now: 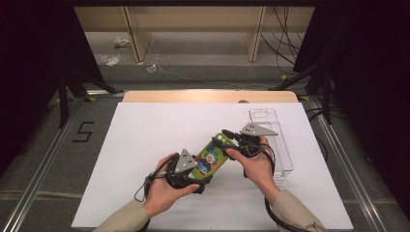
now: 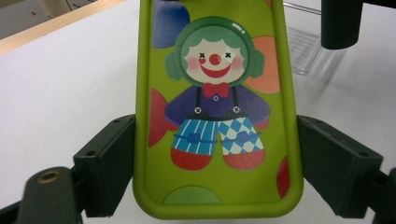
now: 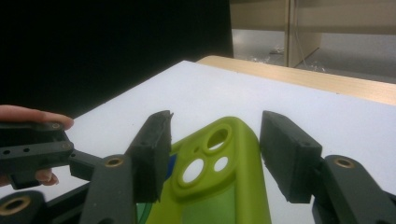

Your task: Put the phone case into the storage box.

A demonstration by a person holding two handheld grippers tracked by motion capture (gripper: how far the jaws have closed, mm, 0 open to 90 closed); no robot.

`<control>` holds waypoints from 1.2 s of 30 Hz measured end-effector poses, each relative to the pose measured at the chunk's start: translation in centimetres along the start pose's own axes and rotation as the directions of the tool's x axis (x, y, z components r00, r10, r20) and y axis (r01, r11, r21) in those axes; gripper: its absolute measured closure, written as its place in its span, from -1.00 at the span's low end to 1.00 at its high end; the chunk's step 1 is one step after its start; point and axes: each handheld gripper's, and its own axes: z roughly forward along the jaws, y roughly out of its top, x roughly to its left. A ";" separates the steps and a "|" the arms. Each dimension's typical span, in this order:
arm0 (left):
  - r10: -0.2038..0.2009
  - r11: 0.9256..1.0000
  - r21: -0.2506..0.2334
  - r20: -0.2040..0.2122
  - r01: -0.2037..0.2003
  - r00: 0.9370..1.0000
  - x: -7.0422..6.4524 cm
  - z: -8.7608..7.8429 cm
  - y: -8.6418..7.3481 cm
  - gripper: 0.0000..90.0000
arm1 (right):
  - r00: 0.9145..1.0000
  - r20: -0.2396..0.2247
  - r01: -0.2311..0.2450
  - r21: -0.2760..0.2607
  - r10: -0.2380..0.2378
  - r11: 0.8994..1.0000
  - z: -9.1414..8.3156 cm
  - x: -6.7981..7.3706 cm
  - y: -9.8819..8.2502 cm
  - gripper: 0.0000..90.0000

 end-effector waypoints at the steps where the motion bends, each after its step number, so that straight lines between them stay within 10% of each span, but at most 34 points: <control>1: 0.000 1.000 0.001 0.000 0.000 1.000 0.0 0.0 0.0 -0.63 | 1.000 0.000 -0.003 -0.002 0.003 1.000 0.0 0.0 0.0 0.04; 36: 0.012 0.999 0.032 -0.010 -0.012 1.000 0.1 0.7 -0.4 -0.64 | 0.995 -0.036 -0.091 -0.039 0.090 0.995 0.1 -0.1 0.1 0.54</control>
